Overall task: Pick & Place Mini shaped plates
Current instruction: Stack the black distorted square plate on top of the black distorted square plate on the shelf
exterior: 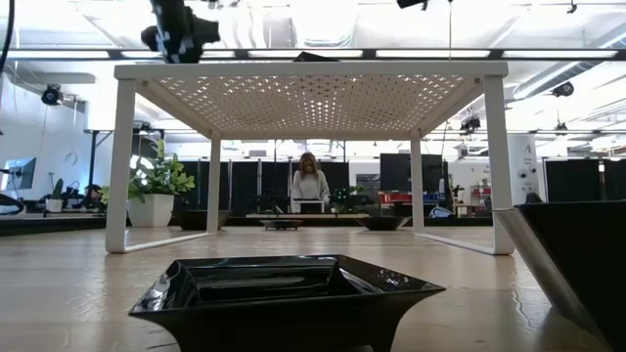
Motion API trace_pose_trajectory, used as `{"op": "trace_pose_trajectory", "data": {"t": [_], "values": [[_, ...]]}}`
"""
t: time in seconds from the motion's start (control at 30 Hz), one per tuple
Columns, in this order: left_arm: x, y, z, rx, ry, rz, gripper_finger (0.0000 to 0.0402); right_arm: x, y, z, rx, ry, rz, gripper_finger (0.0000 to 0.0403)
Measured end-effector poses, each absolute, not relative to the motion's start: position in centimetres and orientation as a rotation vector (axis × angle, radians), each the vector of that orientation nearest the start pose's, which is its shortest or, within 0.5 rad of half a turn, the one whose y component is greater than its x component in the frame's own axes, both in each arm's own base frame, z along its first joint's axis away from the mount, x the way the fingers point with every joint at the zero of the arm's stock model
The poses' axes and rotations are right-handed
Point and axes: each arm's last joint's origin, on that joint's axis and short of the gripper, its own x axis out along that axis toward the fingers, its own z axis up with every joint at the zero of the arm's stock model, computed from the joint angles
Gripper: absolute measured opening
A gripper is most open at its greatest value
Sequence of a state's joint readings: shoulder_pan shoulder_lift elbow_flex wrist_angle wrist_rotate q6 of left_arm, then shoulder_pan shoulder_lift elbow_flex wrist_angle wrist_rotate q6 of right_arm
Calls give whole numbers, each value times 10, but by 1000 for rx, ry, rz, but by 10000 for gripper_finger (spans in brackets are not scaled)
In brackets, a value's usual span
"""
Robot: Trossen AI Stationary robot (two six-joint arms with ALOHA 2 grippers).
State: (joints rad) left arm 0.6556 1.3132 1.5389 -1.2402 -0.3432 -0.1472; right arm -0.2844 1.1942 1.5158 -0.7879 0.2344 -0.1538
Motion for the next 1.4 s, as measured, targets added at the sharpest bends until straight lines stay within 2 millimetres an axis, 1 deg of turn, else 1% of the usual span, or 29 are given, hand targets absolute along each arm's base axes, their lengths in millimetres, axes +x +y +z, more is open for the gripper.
{"op": "trace_pose_trajectory", "data": {"t": [0.1, 0.2, 0.4, 0.6, 0.77, 0.93, 1.17, 1.4], "values": [[172, 164, 376, -304, 999, 948, 44, 211, -69, 441, -137, 504, -472, 72], [170, 171, 361, -316, 1030, 930, 44, 212, -69, 441, -138, 503, -472, 72], [172, 175, 336, -332, 1060, 900, 44, 212, -69, 441, -139, 501, -472, 72], [174, 175, 299, -376, 1101, 857, 44, 212, -69, 441, -164, 506, -466, 72], [174, 175, 271, -394, 1116, 856, 44, 212, -69, 441, -164, 503, -466, 72], [171, 172, 255, -416, 1138, 862, 44, 212, -69, 441, -164, 503, -466, 72], [171, 172, 235, -466, 1100, 903, 44, 212, -69, 441, -175, 506, -464, 72], [171, 172, 226, -496, 1062, 937, 44, 212, -69, 441, -175, 506, -464, 72]]}}
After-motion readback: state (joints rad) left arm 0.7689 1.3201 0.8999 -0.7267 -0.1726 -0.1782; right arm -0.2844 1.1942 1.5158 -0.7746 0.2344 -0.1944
